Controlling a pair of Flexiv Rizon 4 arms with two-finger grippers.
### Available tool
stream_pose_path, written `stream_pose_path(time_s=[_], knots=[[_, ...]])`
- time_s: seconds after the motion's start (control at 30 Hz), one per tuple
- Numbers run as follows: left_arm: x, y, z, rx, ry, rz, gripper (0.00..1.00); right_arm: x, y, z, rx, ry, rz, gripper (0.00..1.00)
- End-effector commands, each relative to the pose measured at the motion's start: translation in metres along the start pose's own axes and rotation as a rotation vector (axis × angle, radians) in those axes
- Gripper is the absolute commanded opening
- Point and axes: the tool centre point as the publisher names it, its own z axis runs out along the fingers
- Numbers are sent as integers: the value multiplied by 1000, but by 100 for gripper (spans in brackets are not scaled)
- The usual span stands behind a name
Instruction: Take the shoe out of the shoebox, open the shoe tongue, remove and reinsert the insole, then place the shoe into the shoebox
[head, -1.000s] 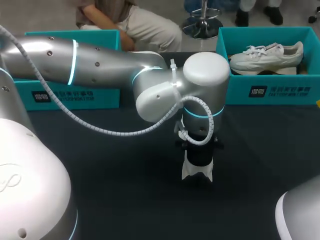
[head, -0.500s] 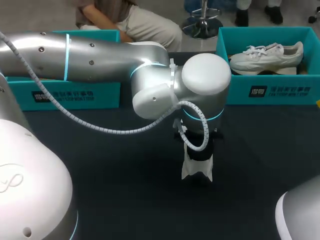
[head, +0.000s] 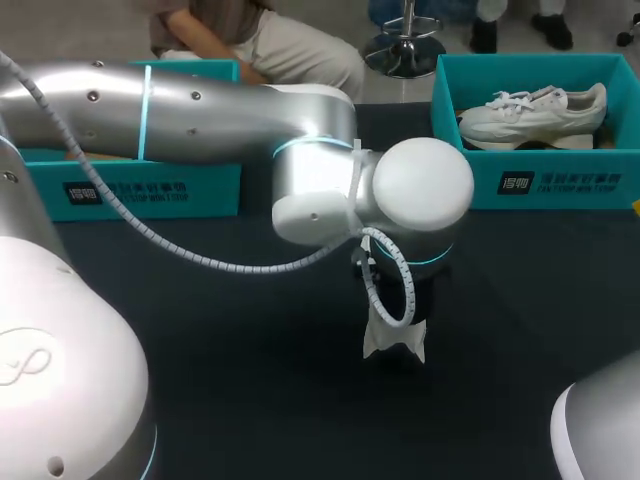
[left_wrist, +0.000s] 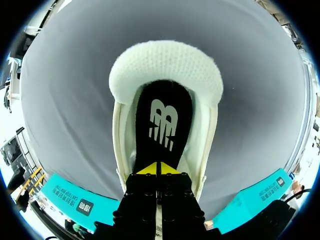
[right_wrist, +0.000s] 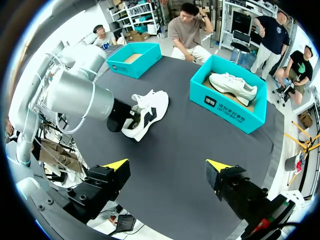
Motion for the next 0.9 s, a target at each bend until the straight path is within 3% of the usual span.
stream_pose_path(time_s=[0.03, 0.37, 0.43, 0.5, 0.53, 0.6, 0.67, 0.9], knots=[[-3, 3, 3, -10, 9, -2, 0, -1, 3, -1, 8, 3, 1, 100], [-1, 4, 5, -18, 17, -9, 0, -1, 3, -1, 8, 3, 1, 100], [0, 3, 5, -19, 18, -8, 24, -1, 3, -1, 8, 3, 1, 100], [0, 3, 4, -18, 18, -7, 35, -1, 3, -1, 8, 3, 1, 100], [0, 3, 4, -19, 20, -5, 45, -1, 3, -1, 8, 3, 1, 100], [1, 3, 4, -19, 19, -5, 48, -1, 3, -1, 8, 3, 1, 100], [2, 5, 4, -20, 19, -6, 60, -1, 3, -1, 8, 3, 1, 100], [4, 5, 5, -22, 19, -7, 71, -1, 3, -1, 8, 3, 1, 100]])
